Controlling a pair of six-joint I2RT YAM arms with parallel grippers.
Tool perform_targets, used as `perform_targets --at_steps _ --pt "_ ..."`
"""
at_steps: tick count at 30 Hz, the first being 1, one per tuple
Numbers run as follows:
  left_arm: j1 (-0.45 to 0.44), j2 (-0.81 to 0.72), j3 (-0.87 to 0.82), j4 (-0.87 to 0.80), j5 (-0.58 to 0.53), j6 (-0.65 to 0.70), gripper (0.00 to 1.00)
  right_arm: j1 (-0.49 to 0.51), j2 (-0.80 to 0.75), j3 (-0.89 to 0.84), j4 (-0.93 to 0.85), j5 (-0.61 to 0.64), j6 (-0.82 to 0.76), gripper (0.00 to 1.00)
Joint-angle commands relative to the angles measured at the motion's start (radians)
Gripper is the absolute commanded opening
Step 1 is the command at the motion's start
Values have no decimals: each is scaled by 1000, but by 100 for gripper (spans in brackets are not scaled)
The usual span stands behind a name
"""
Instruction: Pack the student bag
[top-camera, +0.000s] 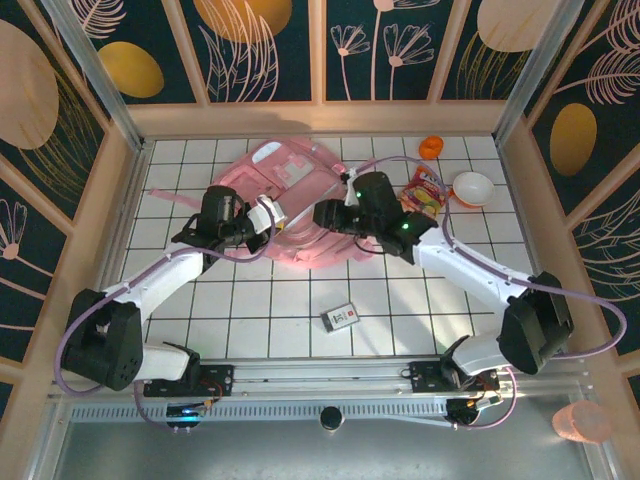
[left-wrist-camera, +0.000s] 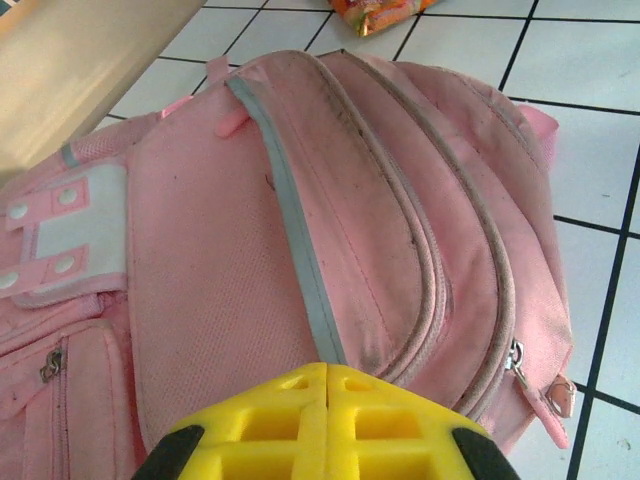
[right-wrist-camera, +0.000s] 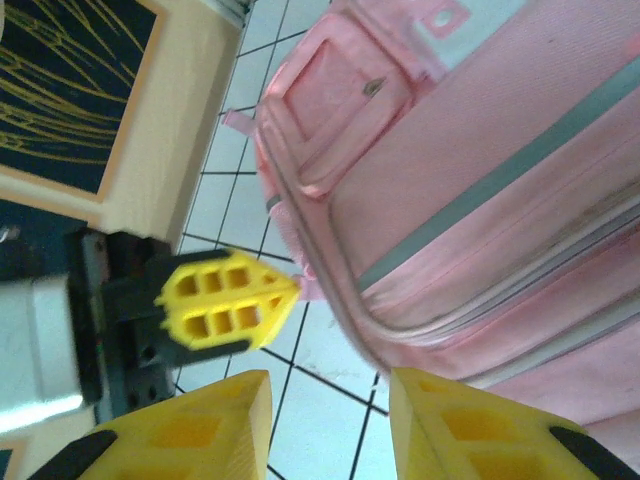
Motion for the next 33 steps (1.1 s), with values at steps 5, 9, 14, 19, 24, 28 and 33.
perform_targets --at_steps 5,9,14,19,24,28,33 --pt "-5 8 -4 -78 -115 233 66 26 -4 -85 64 74 98 38" --pt "-6 43 41 -199 -84 444 75 4 -2 -95 78 31 84 39" --pt "-10 90 31 -141 -84 545 77 -6 3 -122 109 -3 85 40" --pt "-25 190 62 -78 -102 587 77 -10 6 -137 136 -22 84 40" --pt "-29 234 117 -53 -72 493 34 -8 -9 -135 72 41 88 40" --pt "-29 198 145 -126 2 367 0 14 -4 -98 -39 125 77 41" --pt "-26 143 122 -90 62 209 0 80 83 20 -143 204 57 42"
